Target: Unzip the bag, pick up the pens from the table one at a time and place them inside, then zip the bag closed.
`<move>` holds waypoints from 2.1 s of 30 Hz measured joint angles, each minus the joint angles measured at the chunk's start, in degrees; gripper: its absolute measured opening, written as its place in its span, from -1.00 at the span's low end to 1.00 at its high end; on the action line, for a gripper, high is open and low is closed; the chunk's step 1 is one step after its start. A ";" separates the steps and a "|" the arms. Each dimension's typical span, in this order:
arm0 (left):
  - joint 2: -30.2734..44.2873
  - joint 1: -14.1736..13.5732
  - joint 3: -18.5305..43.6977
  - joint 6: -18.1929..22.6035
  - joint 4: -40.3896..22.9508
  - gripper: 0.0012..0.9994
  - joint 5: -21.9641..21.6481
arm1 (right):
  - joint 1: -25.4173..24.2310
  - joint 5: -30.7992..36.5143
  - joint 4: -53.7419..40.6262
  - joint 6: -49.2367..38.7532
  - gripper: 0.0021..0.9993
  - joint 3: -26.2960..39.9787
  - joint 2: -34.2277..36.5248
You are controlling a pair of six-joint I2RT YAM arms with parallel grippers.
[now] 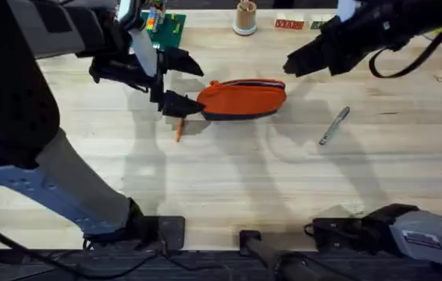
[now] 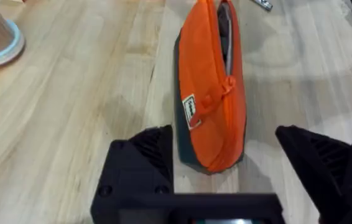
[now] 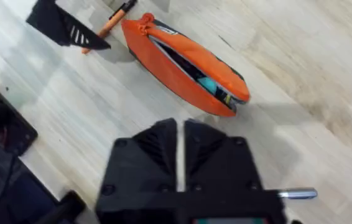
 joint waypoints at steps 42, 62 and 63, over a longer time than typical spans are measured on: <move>-39.21 0.00 13.71 -40.27 -20.32 0.99 -25.27 | -5.02 3.66 -7.06 -35.53 -0.94 0.11 3.98; -50.14 0.00 13.84 -51.17 -25.47 0.99 -27.58 | -13.33 -12.43 -4.87 -46.58 -0.94 0.15 21.21; -50.14 0.00 13.84 -51.28 -25.71 0.99 -27.70 | -13.33 -12.81 -4.33 -46.99 -0.94 0.15 22.18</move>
